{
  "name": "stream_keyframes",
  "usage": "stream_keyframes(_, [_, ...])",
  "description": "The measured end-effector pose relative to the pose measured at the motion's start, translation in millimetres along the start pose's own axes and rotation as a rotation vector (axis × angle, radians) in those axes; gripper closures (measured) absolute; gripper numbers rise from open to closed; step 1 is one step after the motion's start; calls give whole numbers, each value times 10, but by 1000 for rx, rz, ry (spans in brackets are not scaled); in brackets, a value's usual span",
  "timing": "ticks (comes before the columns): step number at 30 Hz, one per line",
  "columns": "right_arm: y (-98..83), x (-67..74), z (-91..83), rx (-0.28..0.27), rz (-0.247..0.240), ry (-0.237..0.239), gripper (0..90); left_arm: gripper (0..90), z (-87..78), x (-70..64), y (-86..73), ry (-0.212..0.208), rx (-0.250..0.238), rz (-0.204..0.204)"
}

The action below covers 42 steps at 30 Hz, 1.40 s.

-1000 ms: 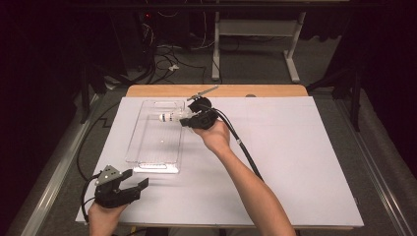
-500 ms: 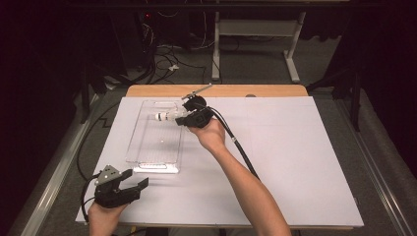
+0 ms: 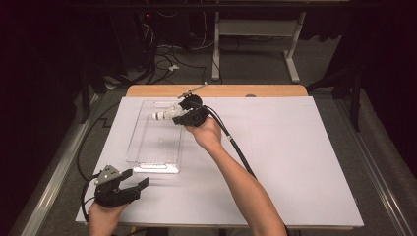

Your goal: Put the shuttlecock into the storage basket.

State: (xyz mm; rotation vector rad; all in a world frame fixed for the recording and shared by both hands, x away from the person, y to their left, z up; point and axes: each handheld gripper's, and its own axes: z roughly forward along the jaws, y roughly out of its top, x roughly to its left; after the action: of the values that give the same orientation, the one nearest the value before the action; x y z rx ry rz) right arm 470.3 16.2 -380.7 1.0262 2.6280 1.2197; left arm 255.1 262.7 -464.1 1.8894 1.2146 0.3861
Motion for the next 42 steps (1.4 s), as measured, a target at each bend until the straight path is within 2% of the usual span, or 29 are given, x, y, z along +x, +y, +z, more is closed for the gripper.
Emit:
stream_keyframes(24, [128, 130, 281, 36, -20, 2, 892, 289, 5, -9, 3, -5, -2, 3])
stream_keyframes(42, [172, 140, 512, 85, -23, -16, 890, 289, 12, -12, 5, -9, 0, 4])
